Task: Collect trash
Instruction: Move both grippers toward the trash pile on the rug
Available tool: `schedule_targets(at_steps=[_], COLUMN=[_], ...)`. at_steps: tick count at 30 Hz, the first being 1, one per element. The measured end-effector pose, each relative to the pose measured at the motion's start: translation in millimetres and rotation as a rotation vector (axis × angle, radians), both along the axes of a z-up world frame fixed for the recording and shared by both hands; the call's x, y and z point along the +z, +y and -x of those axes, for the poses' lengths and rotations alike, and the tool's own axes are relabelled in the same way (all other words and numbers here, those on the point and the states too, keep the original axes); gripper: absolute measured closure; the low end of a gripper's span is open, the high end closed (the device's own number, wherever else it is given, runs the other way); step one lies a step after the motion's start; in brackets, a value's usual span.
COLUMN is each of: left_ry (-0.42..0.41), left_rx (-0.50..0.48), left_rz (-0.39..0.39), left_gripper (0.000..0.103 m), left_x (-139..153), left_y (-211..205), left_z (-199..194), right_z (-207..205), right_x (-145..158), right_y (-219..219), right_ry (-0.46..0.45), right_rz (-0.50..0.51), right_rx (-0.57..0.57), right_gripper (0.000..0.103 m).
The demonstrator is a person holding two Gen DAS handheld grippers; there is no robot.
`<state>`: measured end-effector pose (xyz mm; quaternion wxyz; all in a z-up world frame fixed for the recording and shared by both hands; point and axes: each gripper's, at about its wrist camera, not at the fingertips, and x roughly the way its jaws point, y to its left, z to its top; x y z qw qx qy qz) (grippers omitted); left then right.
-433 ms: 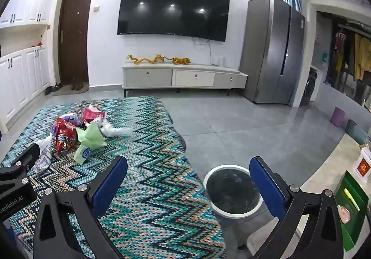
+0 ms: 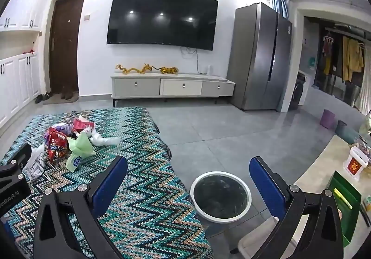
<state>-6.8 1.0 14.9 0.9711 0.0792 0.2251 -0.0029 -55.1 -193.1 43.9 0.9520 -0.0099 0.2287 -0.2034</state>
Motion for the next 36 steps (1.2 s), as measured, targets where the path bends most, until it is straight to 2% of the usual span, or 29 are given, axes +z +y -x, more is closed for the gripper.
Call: schedule_targets(at_steps=[7,14,26,36], left_ry=[-0.007,-0.048,-0.114,-0.093], left_rx=[0.027,0.065,0.107,0.078], left_rz=[-0.002,-0.038,-0.048,-0.029], left_gripper=[0.0,0.0,0.0,0.0], left_x=[3,4,10,11], left_y=[14,20,25,29], left_z=[-1,1,8,8], right_z=[10,14,17,20], right_x=[2,2,2,3], right_y=[11,14,16,16], right_ry=[-0.02,-0.045,-0.072,-0.106], right_rz=[0.027,0.033,0.048,0.037], right_rx=[-0.031,-0.054,-0.082,-0.07], right_gripper=[0.0,0.0,0.0,0.0])
